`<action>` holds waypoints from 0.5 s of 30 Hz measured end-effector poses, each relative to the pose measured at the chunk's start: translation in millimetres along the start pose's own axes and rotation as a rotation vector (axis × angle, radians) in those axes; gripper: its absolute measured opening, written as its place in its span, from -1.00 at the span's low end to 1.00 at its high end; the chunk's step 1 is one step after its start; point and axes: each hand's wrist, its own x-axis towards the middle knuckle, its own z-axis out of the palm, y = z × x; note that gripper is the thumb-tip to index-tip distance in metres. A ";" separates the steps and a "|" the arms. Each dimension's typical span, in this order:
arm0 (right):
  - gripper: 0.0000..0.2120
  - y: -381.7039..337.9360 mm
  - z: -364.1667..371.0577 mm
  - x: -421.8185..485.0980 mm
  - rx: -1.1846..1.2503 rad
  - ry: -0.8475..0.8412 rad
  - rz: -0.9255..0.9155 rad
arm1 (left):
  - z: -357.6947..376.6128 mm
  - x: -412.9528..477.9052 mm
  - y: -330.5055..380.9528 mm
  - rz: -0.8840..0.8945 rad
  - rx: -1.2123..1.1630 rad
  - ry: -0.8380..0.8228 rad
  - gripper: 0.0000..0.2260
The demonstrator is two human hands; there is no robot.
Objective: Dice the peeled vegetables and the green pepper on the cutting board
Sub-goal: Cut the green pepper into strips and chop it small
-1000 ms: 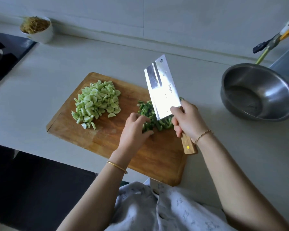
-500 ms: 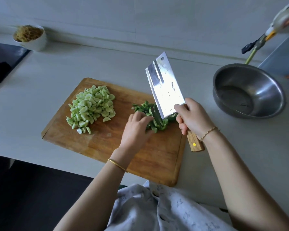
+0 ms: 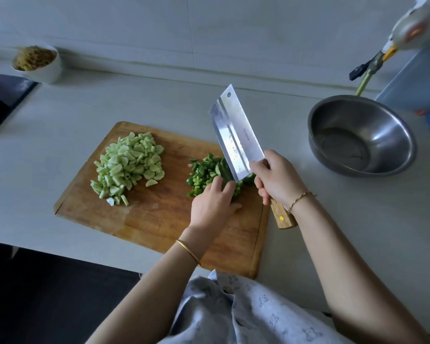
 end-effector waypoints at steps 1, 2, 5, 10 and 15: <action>-0.77 0.4 0.4 -0.2 -0.001 0.004 -0.001 | 0.4 1.7 3.3 -0.009 0.040 -0.008 -0.56; -0.76 0.7 0.8 -0.3 0.001 0.009 -0.002 | 1.9 3.8 6.2 -0.022 0.076 -0.014 -0.57; -0.75 1.7 1.3 -0.8 0.000 0.024 -0.003 | 5.9 6.5 8.1 -0.027 0.092 0.018 -0.66; -0.72 2.8 -0.4 -1.7 -0.020 0.024 -0.015 | 11.4 0.7 -0.9 0.081 0.039 0.170 -0.79; -0.74 4.6 -0.2 -1.1 -0.009 0.036 -0.001 | 8.4 1.1 -9.0 0.021 -0.111 0.204 -0.85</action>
